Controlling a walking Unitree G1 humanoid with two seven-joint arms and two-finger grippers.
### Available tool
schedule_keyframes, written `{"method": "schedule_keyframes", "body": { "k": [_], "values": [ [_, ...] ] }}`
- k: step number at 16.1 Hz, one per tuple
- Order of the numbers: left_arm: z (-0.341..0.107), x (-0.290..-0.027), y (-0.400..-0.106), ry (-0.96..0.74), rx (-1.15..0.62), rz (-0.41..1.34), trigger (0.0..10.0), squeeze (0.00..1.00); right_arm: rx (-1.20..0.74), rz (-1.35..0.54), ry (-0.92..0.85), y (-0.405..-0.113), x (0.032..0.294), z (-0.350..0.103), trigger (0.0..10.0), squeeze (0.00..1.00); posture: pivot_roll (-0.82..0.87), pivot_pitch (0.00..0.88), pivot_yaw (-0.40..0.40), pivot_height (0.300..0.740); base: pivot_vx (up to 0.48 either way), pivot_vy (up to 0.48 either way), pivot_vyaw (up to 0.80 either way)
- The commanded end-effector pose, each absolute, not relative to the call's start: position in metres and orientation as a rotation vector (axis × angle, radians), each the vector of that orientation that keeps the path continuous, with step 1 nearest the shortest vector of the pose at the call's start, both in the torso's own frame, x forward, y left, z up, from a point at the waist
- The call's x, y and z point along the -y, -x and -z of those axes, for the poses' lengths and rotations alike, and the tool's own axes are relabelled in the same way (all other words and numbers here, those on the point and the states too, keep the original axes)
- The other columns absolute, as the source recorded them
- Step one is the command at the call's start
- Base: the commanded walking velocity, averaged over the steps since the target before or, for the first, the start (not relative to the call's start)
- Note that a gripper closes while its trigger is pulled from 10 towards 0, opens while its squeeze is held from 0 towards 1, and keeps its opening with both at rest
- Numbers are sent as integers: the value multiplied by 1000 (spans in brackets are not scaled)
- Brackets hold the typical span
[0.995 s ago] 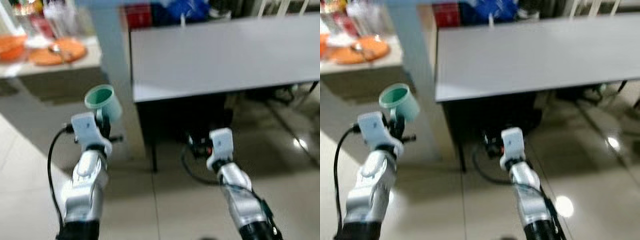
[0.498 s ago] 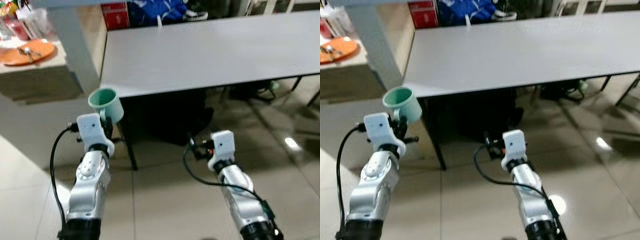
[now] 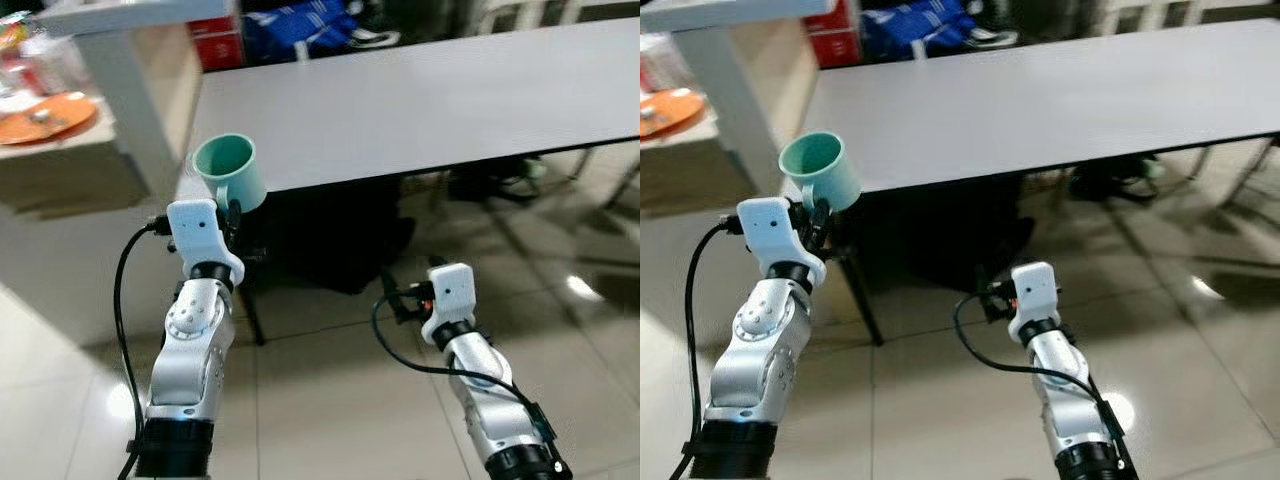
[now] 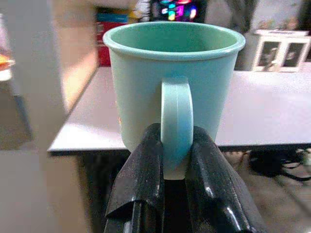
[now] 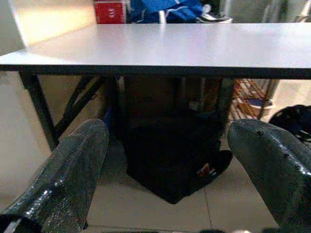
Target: Setting the table
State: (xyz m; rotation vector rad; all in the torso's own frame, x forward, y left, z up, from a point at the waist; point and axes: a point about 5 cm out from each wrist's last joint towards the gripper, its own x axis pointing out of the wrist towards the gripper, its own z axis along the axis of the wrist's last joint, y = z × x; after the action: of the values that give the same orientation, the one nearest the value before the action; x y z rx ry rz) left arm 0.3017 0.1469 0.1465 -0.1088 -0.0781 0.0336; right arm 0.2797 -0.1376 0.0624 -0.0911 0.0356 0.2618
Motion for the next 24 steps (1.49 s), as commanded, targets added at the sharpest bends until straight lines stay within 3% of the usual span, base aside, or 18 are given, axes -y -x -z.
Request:
{"method": "schedule_keyframes", "body": {
  "k": [1,22,24],
  "values": [
    [-154,-144,-306,97,98,-19,0,0,-25,-267,97,-282,134,-65,10000,0,-212,0,112,740,480,0,0],
    [-149,-144,-321,151,43,-91,0,0,-42,-272,96,-280,131,-59,10000,0,-215,0,133,740,480,0,0],
    [-148,-145,-320,142,43,-108,0,0,-49,-268,95,-279,132,-58,10000,0,-217,0,133,740,0,0,0]
  ]
}}
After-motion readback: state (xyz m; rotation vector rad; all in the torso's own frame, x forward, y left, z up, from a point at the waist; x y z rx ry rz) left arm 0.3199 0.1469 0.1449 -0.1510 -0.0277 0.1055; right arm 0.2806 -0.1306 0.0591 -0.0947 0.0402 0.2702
